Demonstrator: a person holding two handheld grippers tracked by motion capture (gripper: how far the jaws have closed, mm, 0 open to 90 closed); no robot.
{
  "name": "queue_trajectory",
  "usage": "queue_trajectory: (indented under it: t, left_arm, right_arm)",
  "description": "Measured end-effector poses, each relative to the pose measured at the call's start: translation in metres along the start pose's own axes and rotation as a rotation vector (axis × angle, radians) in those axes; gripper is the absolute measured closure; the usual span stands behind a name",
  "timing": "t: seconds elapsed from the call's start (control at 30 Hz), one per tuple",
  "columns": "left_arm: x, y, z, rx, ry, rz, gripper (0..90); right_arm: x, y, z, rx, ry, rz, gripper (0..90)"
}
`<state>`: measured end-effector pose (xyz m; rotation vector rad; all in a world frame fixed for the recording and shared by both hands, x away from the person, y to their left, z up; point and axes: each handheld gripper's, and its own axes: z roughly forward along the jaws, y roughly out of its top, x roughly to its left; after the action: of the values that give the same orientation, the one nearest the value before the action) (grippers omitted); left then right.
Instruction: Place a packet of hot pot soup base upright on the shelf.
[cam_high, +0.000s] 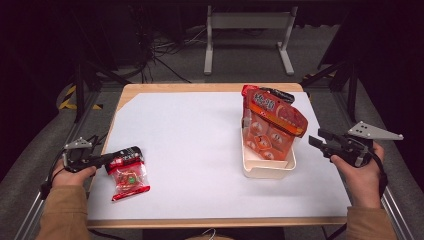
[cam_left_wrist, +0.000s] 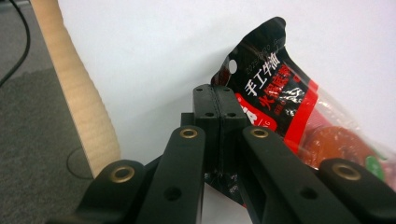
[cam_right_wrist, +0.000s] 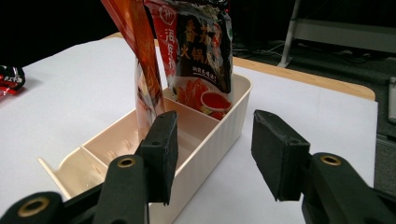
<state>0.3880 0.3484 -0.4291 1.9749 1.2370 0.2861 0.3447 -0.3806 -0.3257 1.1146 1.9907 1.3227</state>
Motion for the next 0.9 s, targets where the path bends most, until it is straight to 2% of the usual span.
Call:
queue_trajectory:
  t: [0.17, 0.27, 0.3, 0.4, 0.57, 0.7, 0.73, 0.8, 0.9]
  left_arm:
    - [-0.004, 0.006, -0.010, -0.032, -0.004, 0.013, 90.0]
    - [-0.007, 0.010, -0.017, -0.055, -0.028, 0.024, 90.0]
    - [-0.008, 0.012, -0.020, -0.065, -0.034, 0.043, 90.0]
    - [-0.015, 0.017, -0.028, -0.087, -0.047, 0.059, 90.0]
    - [-0.029, 0.027, -0.039, -0.123, -0.035, 0.116, 90.0]
    - [-0.046, 0.037, -0.048, -0.167, -0.023, 0.179, 90.0]
    - [-0.046, 0.037, -0.048, -0.167, -0.023, 0.179, 90.0]
    - [-0.056, 0.042, -0.055, -0.200, -0.018, 0.214, 90.0]
    - [-0.064, 0.044, -0.059, -0.224, -0.018, 0.230, 90.0]
  right_arm:
    - [-0.001, -0.001, 0.000, 0.002, -0.003, 0.006, 51.2]
    - [-0.001, -0.001, -0.002, 0.000, -0.003, 0.006, 51.3]
    - [-0.002, -0.001, -0.002, 0.001, -0.005, 0.006, 51.4]
    - [-0.002, -0.002, -0.003, 0.000, -0.007, 0.011, 51.4]
    - [-0.004, -0.003, -0.003, 0.001, -0.012, 0.013, 51.4]
    - [-0.004, -0.004, -0.002, 0.013, -0.025, 0.005, 50.9]
    - [-0.004, -0.004, -0.002, 0.013, -0.025, 0.005, 50.9]
    - [-0.004, -0.005, -0.001, 0.016, -0.032, 0.004, 50.9]
    - [-0.006, -0.005, -0.001, 0.019, -0.037, -0.001, 50.8]
